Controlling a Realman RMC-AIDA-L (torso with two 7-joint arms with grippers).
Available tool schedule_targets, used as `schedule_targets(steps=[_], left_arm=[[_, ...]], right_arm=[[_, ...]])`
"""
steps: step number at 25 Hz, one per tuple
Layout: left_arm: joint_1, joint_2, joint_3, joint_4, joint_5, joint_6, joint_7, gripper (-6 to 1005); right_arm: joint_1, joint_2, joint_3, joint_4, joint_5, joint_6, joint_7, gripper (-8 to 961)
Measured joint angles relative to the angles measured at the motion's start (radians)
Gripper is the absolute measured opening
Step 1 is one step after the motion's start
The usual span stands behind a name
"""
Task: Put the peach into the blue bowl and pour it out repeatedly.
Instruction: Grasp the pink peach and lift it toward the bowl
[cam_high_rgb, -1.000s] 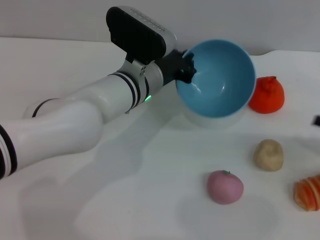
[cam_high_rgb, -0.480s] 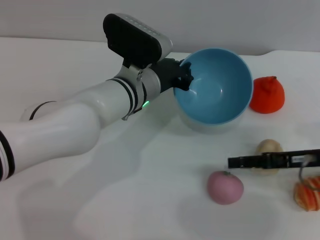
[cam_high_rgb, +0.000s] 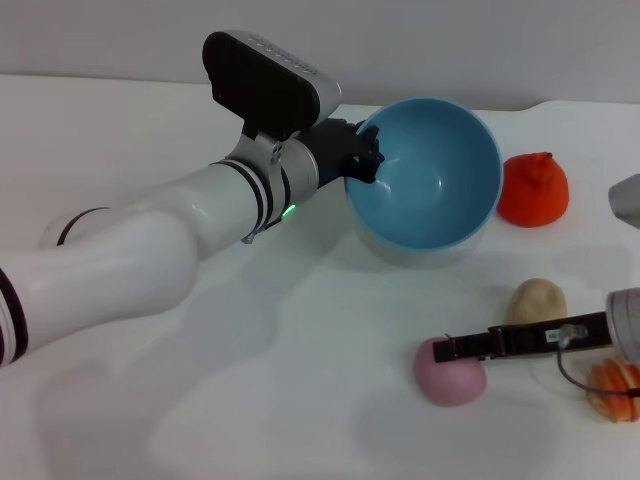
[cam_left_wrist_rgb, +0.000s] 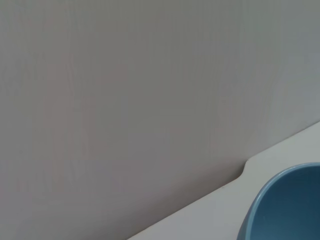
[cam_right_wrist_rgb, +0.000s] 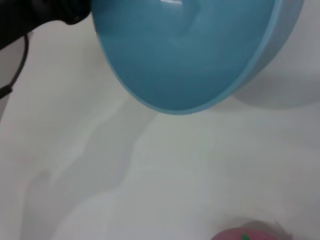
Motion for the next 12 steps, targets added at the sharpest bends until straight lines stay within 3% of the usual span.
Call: schedule_targets(steps=[6,12], left_arm=[[0.009,-0.002,0.0,0.005,-0.001,-0.032,-0.012,-1],[0.007,-0.001,-0.001,0.002,-0.002,-0.037,-0.022,0]], right_arm=[[0.028,0.001,-0.011,0.049,-0.001,0.036,0.0,672],[0.014,0.003,-0.011,0.0,0.006,0.016,-0.011,671]])
